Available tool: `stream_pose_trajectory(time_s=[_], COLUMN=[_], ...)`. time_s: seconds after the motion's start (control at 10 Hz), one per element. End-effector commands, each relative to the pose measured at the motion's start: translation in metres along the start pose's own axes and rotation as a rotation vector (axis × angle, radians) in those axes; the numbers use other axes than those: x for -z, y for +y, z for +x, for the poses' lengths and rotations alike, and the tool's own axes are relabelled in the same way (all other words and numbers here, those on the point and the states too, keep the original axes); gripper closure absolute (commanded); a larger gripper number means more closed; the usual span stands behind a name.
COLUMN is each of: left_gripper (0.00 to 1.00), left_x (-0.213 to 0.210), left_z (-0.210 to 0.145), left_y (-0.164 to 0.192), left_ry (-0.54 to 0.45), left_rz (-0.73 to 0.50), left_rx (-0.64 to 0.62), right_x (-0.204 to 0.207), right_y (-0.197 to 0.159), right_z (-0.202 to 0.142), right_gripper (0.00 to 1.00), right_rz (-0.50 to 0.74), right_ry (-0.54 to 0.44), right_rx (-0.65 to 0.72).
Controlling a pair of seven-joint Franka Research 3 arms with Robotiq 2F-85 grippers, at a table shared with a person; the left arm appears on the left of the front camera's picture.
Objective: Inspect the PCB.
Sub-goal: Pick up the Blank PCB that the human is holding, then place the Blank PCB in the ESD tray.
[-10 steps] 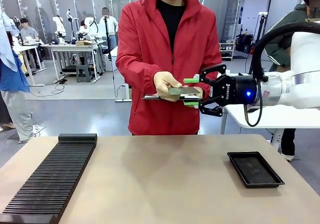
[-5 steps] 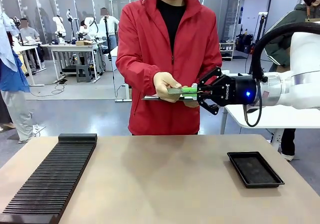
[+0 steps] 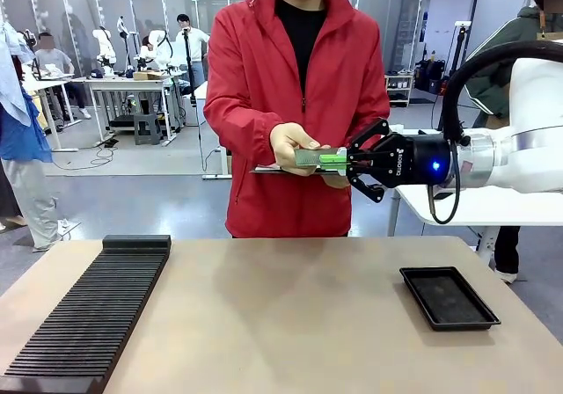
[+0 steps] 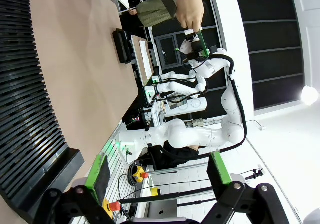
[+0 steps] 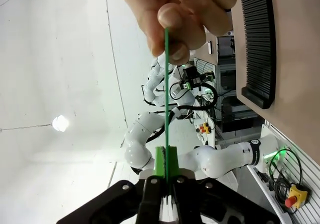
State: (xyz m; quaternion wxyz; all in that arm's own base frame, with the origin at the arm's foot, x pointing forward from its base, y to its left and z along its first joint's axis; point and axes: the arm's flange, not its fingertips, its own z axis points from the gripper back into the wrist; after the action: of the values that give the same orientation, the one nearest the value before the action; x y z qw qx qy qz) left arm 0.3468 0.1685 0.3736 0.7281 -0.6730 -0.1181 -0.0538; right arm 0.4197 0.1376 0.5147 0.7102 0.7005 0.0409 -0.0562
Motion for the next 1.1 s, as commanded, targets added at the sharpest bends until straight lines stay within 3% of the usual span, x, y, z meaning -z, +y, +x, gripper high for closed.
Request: stream_pose_trajectory(time_s=[0.0, 1.0], left_gripper=[0.0, 0.0], left_x=[-0.0009, -0.0009], left_z=[-0.0008, -0.0008], left_y=[-0.0013, -0.0013], left_ry=[0.004, 0.004], left_rz=[0.003, 0.003], left_rx=[0.002, 0.002], right_x=[0.0005, 0.0005], right_y=[0.0002, 0.0002], right_z=[-0.0003, -0.0003], right_gripper=[1.0, 1.0], right_rz=[-0.005, -0.005], right_ry=[0.002, 0.002], right_rx=[-0.002, -0.002])
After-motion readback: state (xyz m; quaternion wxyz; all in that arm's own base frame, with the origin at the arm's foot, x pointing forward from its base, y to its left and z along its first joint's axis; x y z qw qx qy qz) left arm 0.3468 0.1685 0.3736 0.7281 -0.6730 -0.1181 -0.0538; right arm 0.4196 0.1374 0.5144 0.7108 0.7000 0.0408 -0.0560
